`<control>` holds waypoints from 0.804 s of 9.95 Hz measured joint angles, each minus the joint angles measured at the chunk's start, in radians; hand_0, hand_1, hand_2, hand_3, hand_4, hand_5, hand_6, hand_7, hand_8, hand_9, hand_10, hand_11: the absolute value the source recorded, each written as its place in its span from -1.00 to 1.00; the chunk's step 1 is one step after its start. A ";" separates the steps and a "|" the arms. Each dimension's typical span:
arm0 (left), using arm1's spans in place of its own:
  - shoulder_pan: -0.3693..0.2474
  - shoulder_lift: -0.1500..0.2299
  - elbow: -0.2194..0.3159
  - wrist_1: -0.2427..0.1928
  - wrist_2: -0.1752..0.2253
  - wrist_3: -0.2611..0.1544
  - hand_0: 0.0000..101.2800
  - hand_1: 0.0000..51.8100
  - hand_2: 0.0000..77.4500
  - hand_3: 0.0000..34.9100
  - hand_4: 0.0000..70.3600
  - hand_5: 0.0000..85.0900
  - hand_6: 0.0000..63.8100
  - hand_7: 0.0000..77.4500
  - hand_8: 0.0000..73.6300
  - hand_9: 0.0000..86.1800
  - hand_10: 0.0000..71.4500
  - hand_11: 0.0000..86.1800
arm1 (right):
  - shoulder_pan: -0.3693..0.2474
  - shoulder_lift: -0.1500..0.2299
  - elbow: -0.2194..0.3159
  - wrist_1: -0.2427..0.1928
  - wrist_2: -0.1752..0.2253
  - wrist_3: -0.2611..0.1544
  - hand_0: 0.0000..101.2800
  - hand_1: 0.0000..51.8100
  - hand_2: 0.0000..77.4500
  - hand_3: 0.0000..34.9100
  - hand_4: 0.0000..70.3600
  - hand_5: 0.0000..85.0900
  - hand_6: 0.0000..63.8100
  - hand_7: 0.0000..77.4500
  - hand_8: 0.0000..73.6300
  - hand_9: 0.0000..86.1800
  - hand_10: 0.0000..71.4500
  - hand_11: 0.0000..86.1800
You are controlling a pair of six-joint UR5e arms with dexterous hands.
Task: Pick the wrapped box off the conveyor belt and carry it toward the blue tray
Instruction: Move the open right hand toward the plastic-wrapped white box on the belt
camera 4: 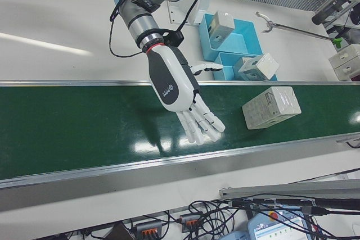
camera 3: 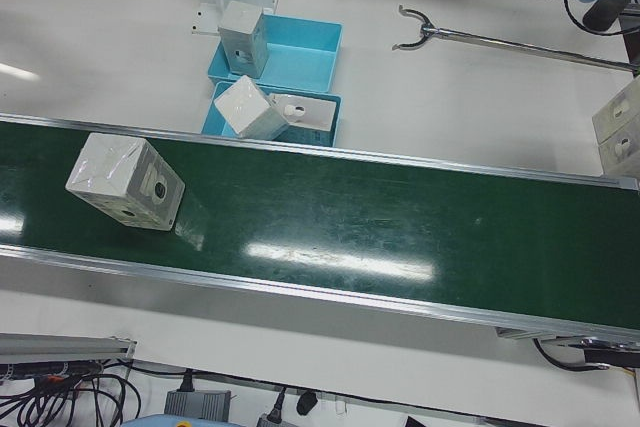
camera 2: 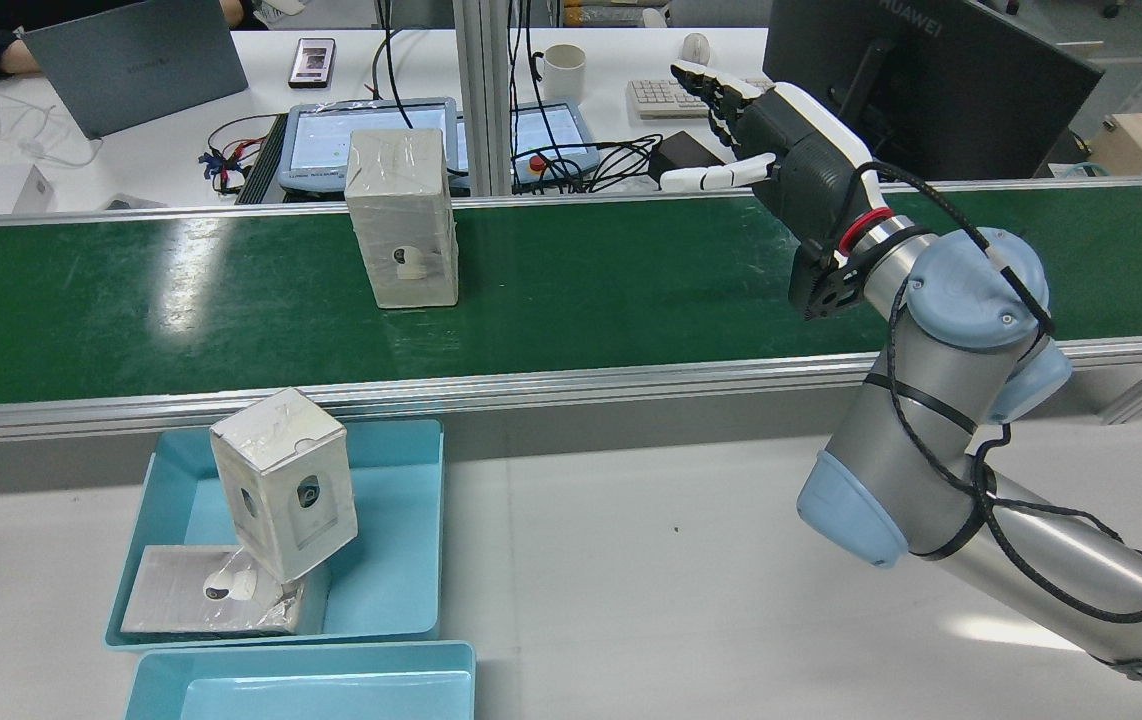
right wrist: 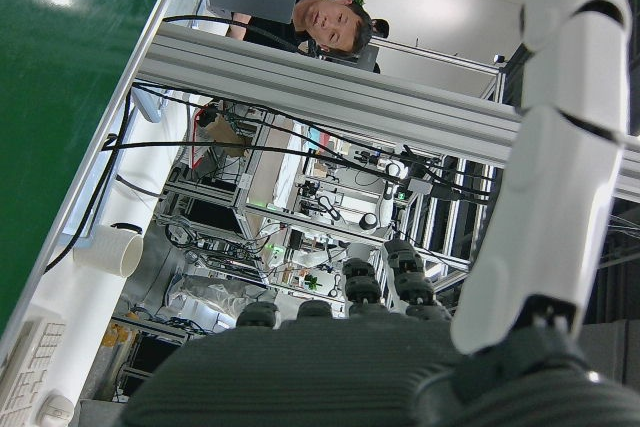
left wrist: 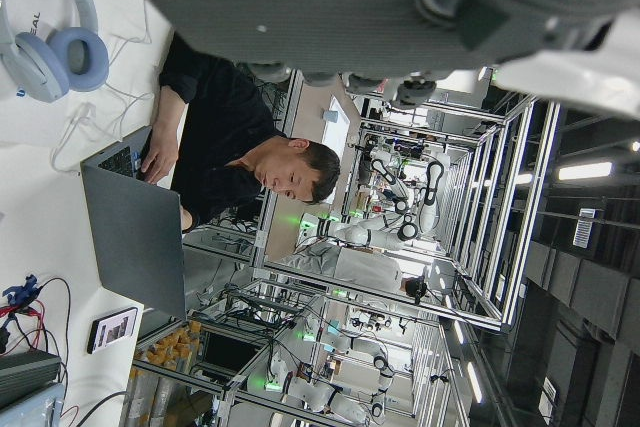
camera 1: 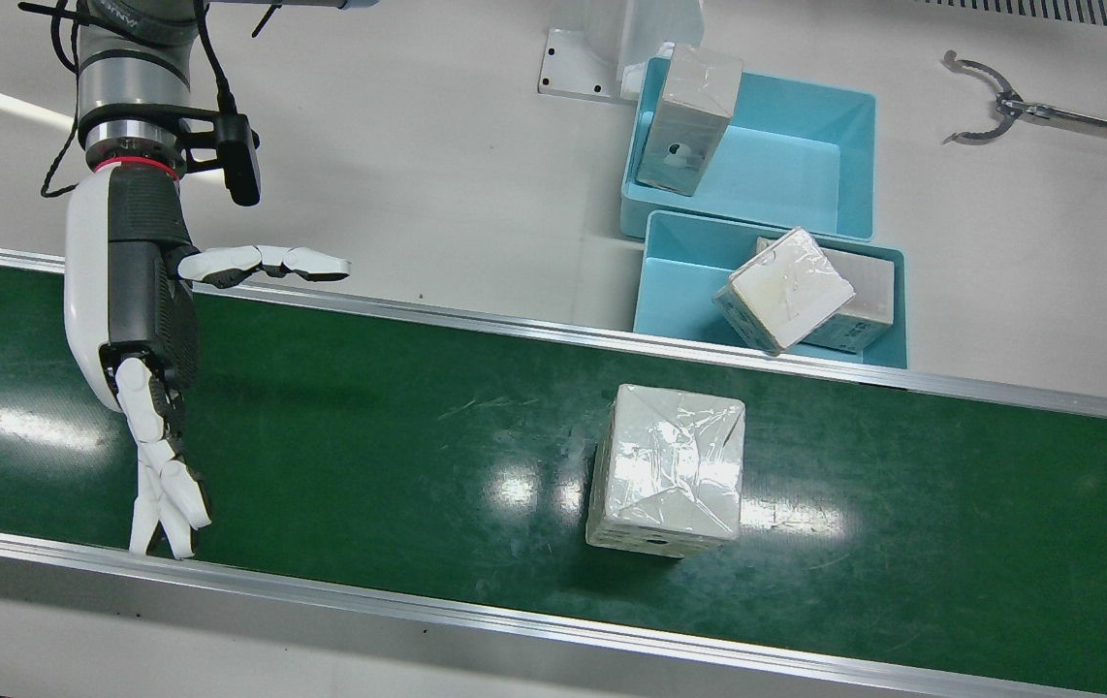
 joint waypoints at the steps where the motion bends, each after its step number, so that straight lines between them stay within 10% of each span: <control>1: 0.000 0.000 0.000 0.000 0.000 0.000 -1.00 -1.00 -0.97 -1.00 -1.00 -0.97 -1.00 -1.00 -1.00 -1.00 -1.00 -1.00 | -0.001 0.004 -0.008 0.001 -0.001 -0.001 -0.15 -0.58 -0.62 -0.81 -0.80 -0.80 -1.00 -0.89 -1.00 -0.96 -1.00 -0.97; 8: 0.000 0.000 0.000 0.000 0.000 0.000 -1.00 -1.00 -0.99 -1.00 -1.00 -0.97 -1.00 -1.00 -1.00 -1.00 -1.00 -1.00 | -0.033 0.076 -0.115 0.031 0.001 -0.005 -0.11 -0.58 -0.68 -0.97 -0.80 -0.87 -1.00 -0.99 -0.97 -0.96 -1.00 -0.97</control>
